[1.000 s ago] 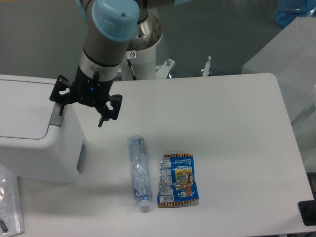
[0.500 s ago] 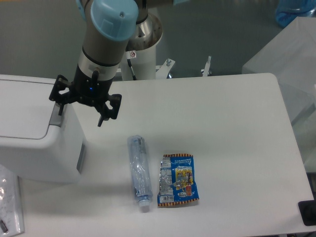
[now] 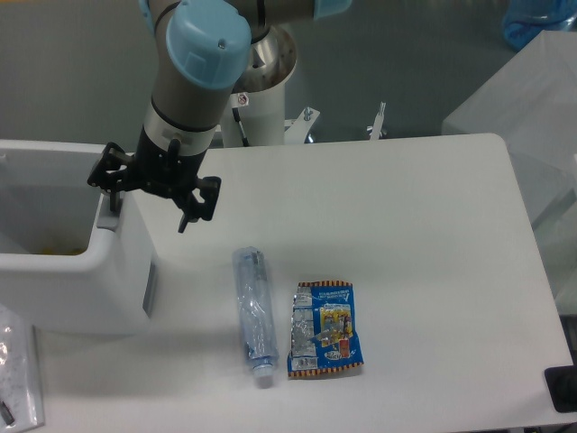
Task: Open the trash can
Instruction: 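Press the gripper down on the lid's edge to flip it open, then lift the gripper away from the opened trash can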
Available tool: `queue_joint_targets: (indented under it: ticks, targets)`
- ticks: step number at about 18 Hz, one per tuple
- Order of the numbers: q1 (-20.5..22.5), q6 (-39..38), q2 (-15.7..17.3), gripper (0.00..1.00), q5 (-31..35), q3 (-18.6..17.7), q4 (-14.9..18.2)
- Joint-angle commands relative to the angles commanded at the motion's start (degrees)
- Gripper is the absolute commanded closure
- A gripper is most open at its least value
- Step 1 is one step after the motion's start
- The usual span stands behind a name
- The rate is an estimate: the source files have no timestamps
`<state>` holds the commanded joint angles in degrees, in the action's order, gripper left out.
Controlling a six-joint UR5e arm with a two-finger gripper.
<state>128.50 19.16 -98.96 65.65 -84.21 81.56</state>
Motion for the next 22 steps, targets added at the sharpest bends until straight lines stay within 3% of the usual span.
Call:
queue_joint_targets:
  ticks: [4, 6, 10, 12, 16, 20, 22]
  targets:
    - [0.96, -0.18, 0.09, 0.00, -0.26, 5.18, 0.09]
    - [3.50, 0.35, 0.44, 0.00, -0.26, 6.59, -0.35]
    - [10.00, 2.97, 0.44, 0.00, 0.09, 5.90, -6.32]
    - [12.91, 10.68, -0.17, 0.00, 0.87, 5.20, -6.33]
    - [15.02, 28.08, -0.53, 0.00, 15.35, 1.07, -6.50]
    - [19.07, 36.82, -6.84, 0.00, 17.31, 0.97, -9.13]
    - [21.78, 39.27, -7.91, 0.00, 19.76, 0.71, -10.98]
